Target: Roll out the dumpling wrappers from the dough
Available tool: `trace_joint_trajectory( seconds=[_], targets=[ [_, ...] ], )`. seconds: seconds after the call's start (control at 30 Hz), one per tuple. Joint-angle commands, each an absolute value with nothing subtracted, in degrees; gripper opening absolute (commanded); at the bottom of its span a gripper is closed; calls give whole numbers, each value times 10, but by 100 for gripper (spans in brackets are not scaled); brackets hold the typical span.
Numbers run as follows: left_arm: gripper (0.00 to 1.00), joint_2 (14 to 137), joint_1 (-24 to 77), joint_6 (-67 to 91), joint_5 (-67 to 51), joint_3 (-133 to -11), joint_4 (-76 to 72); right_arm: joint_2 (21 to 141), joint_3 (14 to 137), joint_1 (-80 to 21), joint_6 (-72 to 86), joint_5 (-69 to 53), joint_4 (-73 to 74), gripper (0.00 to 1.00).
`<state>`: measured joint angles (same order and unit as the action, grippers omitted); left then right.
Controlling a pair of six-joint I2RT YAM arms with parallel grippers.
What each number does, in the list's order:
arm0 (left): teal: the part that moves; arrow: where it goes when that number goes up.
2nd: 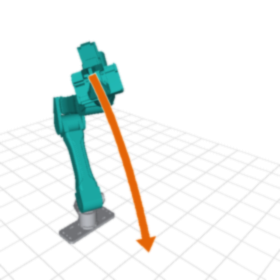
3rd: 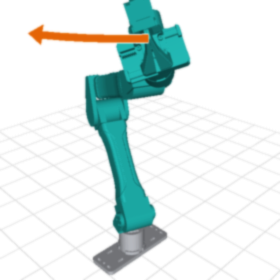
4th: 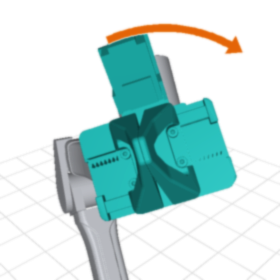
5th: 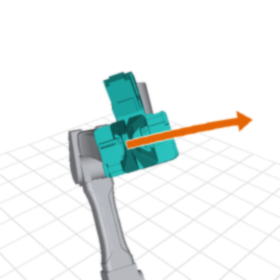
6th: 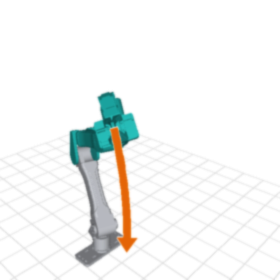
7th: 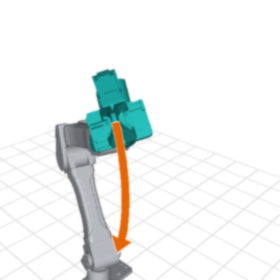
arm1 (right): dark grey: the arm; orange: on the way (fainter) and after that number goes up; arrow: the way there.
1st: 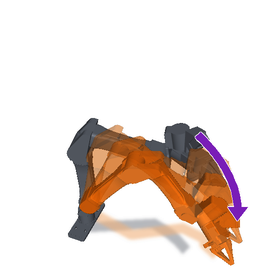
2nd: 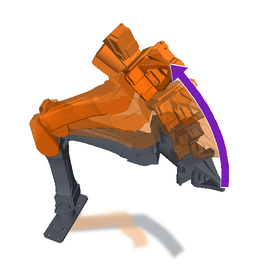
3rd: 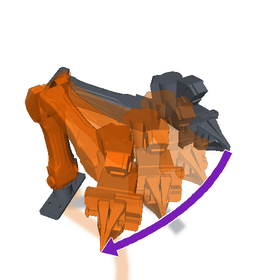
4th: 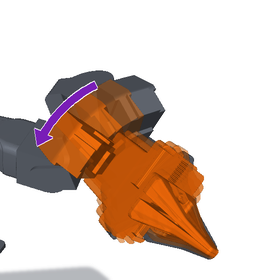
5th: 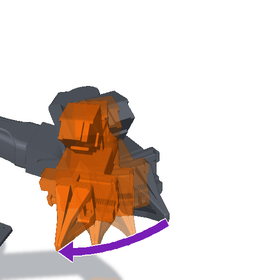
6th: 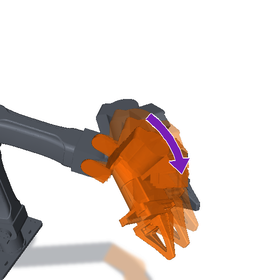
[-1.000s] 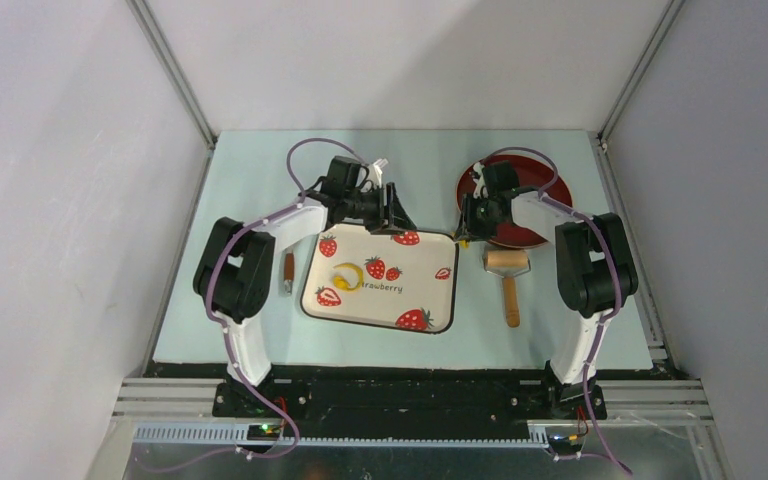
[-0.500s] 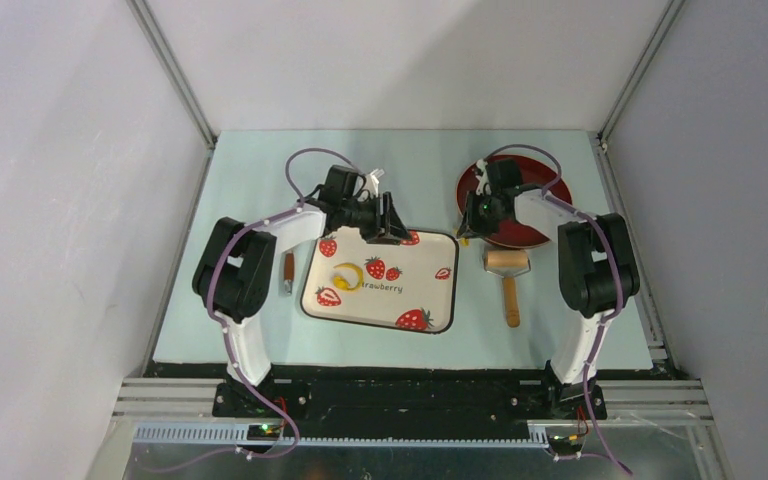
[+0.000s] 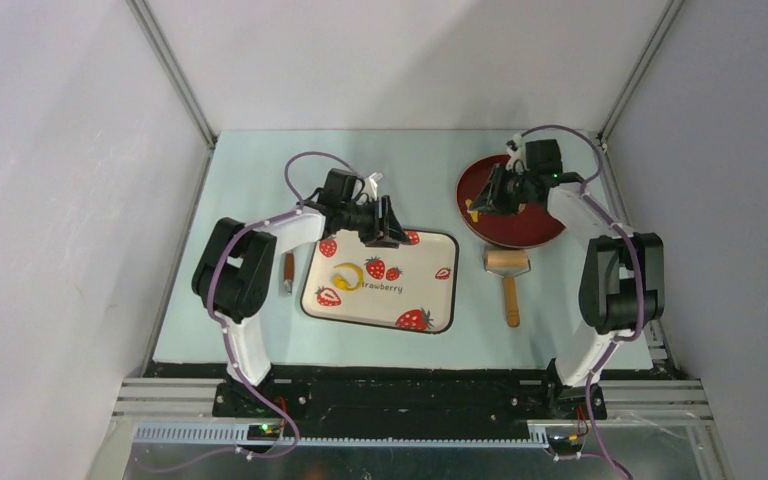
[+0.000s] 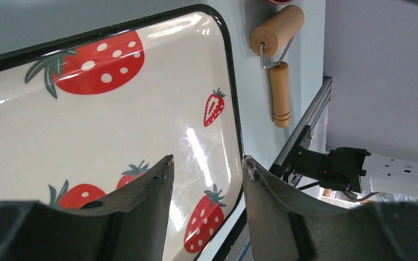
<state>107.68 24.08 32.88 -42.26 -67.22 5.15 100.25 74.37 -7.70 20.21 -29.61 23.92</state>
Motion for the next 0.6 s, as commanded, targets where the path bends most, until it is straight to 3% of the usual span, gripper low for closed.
trace_joint_trajectory(
  seconds=[0.0,0.3,0.4,0.57],
  targets=[
    [53,1042,238,318,-435,-666,33,969,780,-39,223,-322,228,28],
    [53,1024,238,326,-439,-632,15,1061,888,-10,164,-140,337,36],
    [54,1018,237,329,-439,-621,8,1112,932,-19,149,-56,368,50],
    [54,1017,238,333,-443,-607,3,1167,964,-28,134,23,376,62]
  ],
)
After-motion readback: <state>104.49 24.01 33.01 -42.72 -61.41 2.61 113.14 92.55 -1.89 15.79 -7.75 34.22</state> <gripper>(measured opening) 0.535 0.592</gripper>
